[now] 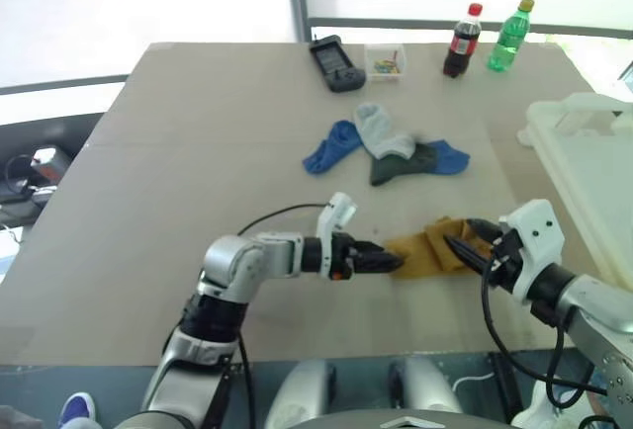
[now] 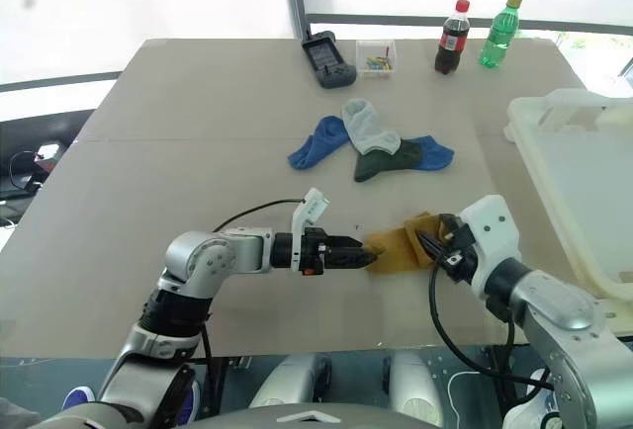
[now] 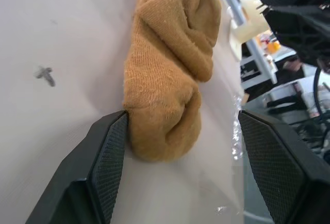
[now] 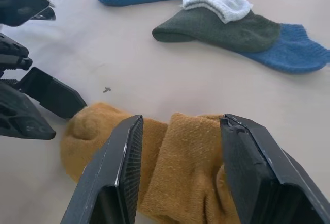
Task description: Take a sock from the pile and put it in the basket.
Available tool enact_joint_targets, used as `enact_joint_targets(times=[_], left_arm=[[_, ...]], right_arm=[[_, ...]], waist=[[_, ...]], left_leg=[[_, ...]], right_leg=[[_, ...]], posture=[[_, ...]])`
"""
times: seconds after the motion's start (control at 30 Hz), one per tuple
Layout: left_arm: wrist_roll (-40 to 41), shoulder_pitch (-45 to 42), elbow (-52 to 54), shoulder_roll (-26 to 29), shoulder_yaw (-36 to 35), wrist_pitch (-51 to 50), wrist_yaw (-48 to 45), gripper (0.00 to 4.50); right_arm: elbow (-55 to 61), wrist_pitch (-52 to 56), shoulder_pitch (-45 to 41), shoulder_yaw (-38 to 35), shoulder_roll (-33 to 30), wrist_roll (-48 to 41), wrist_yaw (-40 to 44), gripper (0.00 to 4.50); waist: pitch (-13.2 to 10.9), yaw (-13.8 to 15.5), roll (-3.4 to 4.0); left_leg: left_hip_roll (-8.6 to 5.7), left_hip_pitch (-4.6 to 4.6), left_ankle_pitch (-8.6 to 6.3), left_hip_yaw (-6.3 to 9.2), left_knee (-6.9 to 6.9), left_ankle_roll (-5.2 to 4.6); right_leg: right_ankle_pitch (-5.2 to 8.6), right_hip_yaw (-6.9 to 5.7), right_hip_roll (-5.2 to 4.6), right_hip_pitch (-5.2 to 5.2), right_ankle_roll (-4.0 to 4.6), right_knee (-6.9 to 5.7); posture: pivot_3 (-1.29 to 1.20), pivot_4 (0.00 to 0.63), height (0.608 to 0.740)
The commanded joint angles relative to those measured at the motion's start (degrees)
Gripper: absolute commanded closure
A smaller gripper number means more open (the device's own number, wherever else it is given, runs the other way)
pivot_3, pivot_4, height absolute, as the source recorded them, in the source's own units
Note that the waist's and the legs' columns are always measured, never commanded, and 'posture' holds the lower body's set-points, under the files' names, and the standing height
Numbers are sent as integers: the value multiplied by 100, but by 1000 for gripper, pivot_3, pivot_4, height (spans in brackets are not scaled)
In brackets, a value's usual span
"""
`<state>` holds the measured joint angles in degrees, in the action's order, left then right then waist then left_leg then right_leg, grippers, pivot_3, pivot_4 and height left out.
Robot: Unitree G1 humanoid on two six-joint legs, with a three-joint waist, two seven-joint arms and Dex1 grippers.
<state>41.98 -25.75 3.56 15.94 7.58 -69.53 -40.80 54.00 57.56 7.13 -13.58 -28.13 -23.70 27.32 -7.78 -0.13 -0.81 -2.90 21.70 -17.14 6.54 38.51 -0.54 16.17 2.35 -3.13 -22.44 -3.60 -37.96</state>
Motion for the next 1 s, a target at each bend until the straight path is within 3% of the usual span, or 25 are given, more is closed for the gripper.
enact_joint_targets(times=[0.03, 0.17, 0.23, 0.5, 0.73, 1.0], left_arm=[[356, -121, -45, -133, -299, -257, -51, 2262], [876, -273, -59, -252, -748, -765, -82, 3895], [1081, -378, -111, -353, -945, -978, -20, 4362], [1229, -746, -501, -805, -1024, -1272, 207, 4362], [820, -1178, -1258, -1406, -926, -792, 519, 4362], [450, -1434, -1876, -2061, -951, -169, 825, 4362]], right_arm=[[96, -338, 142, -221, -104, -41, 22, 2086], [84, -577, 317, -334, -189, -82, 64, 2086], [63, -686, 379, -410, -226, -109, 96, 2086], [184, -972, 820, -966, -475, -466, 478, 2086], [499, -1115, 1339, -1418, -495, -1146, 685, 2086], [600, -1214, 1398, -801, -845, -1311, 505, 2086]], waist=[[0, -14, 0], [0, -21, 0], [0, -23, 0], [0, 8, -1], [0, 42, -2], [-1, 91, -3]], left_leg=[[0, 0, 0, -1, 0, 0], [2, 2, 0, 0, 0, 0], [2, 1, 0, 1, 0, 0], [-2, 2, 0, 1, 4, 0], [0, 1, 0, -1, 7, 0], [-1, 2, 0, -2, 8, 0]], right_leg=[[0, 1, 0, 0, 0, 0], [0, 0, 0, -1, 0, 0], [0, 0, 0, -1, 0, 0], [0, -1, 1, 1, -1, 1], [-1, 1, 1, 4, -1, -1], [-1, 1, 0, 5, -1, 2]], posture=[[0, 150, 740], [0, 150, 740], [0, 150, 740], [0, 150, 740], [0, 150, 740], [0, 150, 740]])
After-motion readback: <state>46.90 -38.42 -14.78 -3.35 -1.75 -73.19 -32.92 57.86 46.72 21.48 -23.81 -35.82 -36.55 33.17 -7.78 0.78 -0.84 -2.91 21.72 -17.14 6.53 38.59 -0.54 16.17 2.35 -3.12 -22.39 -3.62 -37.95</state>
